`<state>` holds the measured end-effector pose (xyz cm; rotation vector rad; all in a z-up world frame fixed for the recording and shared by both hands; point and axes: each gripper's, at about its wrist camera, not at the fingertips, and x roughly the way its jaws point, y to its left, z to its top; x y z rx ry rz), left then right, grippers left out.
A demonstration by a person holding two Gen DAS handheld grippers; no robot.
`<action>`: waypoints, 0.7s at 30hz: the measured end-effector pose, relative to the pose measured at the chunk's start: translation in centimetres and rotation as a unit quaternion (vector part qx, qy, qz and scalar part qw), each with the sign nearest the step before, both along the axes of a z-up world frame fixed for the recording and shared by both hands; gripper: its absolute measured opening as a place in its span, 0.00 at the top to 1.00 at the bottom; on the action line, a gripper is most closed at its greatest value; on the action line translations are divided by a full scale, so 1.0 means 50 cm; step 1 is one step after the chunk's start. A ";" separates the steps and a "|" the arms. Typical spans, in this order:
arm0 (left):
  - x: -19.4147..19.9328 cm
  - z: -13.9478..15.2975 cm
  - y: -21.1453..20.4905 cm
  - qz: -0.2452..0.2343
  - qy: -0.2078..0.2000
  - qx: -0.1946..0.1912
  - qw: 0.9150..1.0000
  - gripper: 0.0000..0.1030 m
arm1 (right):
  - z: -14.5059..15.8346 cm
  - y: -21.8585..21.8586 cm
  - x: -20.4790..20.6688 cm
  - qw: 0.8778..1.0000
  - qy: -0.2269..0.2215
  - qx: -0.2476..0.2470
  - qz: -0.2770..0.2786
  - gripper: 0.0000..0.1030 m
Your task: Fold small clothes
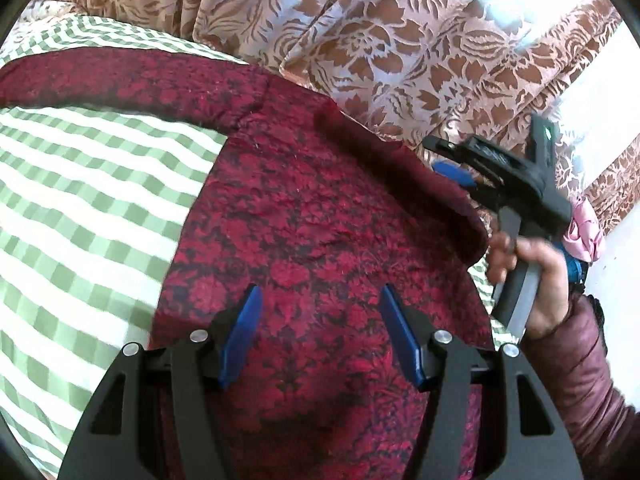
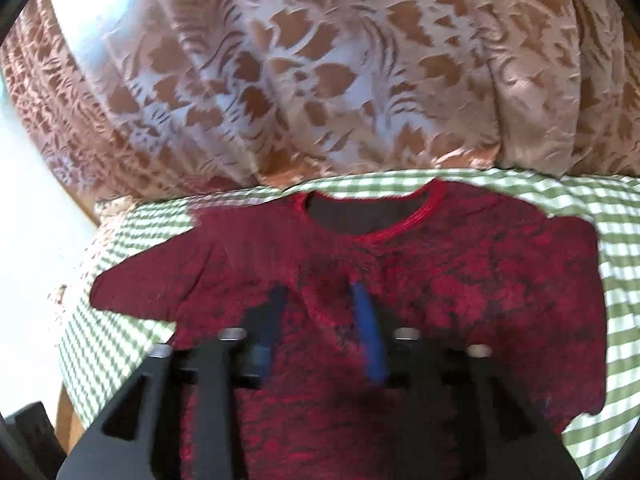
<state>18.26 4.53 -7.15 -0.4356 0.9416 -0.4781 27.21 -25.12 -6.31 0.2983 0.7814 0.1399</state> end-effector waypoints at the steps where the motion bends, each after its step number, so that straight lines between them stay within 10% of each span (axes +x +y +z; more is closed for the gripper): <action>1: 0.008 0.000 0.003 0.001 0.000 -0.002 1.000 0.41 | 0.001 0.000 -0.015 1.000 -0.007 0.000 0.001 0.37; 17: 0.302 -0.023 -0.093 0.012 0.028 0.008 1.000 0.28 | -0.050 -0.302 -0.301 0.990 0.028 0.058 -0.127 0.35; 21: 0.360 -0.046 -0.133 0.015 0.042 0.008 0.999 0.52 | -0.043 -0.326 -0.282 0.987 0.015 0.073 -0.139 0.36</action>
